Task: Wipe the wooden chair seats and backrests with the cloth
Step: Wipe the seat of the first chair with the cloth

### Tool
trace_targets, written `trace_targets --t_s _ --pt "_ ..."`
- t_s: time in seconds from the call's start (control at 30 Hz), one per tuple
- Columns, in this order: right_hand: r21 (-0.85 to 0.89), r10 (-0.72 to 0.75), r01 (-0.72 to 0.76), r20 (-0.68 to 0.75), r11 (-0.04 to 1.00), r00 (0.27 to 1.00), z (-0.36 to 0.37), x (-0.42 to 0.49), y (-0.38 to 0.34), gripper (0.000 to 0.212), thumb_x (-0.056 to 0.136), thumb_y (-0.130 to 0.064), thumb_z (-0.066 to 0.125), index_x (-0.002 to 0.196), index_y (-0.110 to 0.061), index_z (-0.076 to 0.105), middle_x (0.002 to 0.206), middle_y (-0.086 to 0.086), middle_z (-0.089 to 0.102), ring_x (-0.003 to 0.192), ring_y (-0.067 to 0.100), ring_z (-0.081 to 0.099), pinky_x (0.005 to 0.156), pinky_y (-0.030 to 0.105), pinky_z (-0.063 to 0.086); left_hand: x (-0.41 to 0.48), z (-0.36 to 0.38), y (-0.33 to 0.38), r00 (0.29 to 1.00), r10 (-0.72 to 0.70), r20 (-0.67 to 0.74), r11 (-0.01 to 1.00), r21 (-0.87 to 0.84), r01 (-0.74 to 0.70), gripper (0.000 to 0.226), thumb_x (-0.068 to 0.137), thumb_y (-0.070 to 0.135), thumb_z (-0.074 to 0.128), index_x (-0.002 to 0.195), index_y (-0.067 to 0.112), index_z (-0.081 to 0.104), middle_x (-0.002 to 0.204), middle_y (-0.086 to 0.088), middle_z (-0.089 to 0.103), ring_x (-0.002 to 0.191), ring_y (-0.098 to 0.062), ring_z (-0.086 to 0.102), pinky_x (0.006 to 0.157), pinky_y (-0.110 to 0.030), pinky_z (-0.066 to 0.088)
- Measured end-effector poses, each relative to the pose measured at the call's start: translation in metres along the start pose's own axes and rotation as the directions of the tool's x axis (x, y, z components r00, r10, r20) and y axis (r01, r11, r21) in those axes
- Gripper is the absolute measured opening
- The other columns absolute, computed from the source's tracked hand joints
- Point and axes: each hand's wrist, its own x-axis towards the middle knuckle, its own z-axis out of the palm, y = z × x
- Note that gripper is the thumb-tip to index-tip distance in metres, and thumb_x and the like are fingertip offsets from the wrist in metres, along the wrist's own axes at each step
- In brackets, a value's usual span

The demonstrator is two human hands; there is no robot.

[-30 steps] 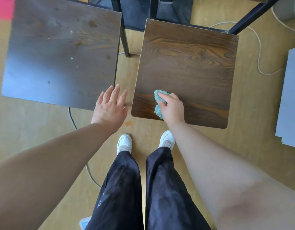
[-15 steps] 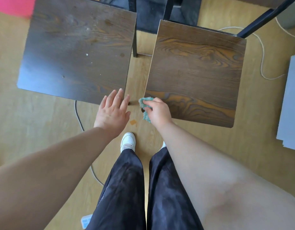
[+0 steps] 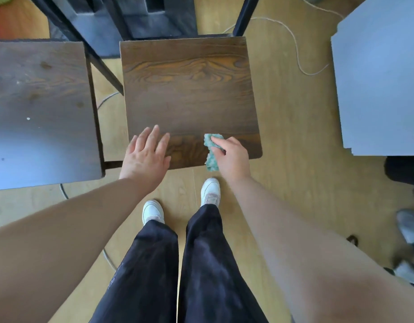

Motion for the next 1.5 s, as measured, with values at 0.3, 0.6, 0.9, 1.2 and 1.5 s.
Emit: trace_targets --t_s 0.3,0.6,0.9,1.2,1.5 --pt "0.025 0.178 -0.176 -0.171 0.984 0.969 -0.09 0.015 0.091 0.032 0.096 -0.013 0.057 0.127 -0.018 0.066 0.119 0.001 0.061 0.099 0.015 0.061 0.087 0.018 0.044 0.057 -0.006 0.072 0.991 0.135 0.014 0.989 0.06 -0.136 0.059 0.103 0.04 0.036 0.155 0.017 0.022 0.164 -0.011 0.014 0.15 -0.03 0.01 0.122 -0.047 0.013" --pt "0.05 0.209 -0.205 -0.086 0.977 0.974 -0.054 0.028 0.095 0.034 0.096 -0.013 0.055 0.128 -0.021 0.064 0.119 -0.005 0.056 0.104 0.012 0.058 0.083 0.006 0.039 0.077 0.007 0.062 0.992 0.125 0.031 0.981 0.145 -0.128 0.059 0.101 0.04 0.039 0.153 0.017 0.024 0.163 -0.012 0.017 0.149 -0.032 0.014 0.121 -0.049 0.017" --pt "-0.034 0.143 -0.145 -0.053 0.989 0.988 -0.003 0.022 0.052 0.036 0.098 -0.014 0.053 0.133 -0.02 0.06 0.122 0.0 0.058 0.11 0.015 0.057 0.092 0.024 0.049 0.062 0.005 0.016 1.0 0.028 0.001 0.988 0.154 -0.028 0.06 0.1 0.038 0.04 0.153 0.017 0.023 0.162 -0.012 0.017 0.148 -0.033 0.014 0.121 -0.05 0.016" --pt "-0.148 0.022 -0.013 0.057 0.989 0.998 0.06 0.011 -0.004 0.037 0.098 -0.014 0.054 0.134 -0.019 0.06 0.124 0.002 0.058 0.109 0.018 0.057 0.088 0.016 0.041 0.012 0.01 -0.063 0.99 -0.142 -0.027 0.989 0.038 0.143 0.058 0.103 0.037 0.033 0.155 0.018 0.016 0.164 -0.012 0.013 0.15 -0.033 0.011 0.122 -0.05 0.013" --pt "-0.157 -0.122 0.158 0.214 0.975 0.969 0.142 -0.017 -0.071 0.037 0.096 -0.011 0.057 0.132 -0.016 0.061 0.12 0.007 0.058 0.109 0.024 0.056 0.094 0.03 0.046 -0.058 0.031 -0.126 0.969 -0.246 -0.009 0.968 -0.044 0.246 0.059 0.103 0.035 0.033 0.156 0.019 0.014 0.164 -0.01 0.011 0.15 -0.031 0.006 0.123 -0.048 0.009"
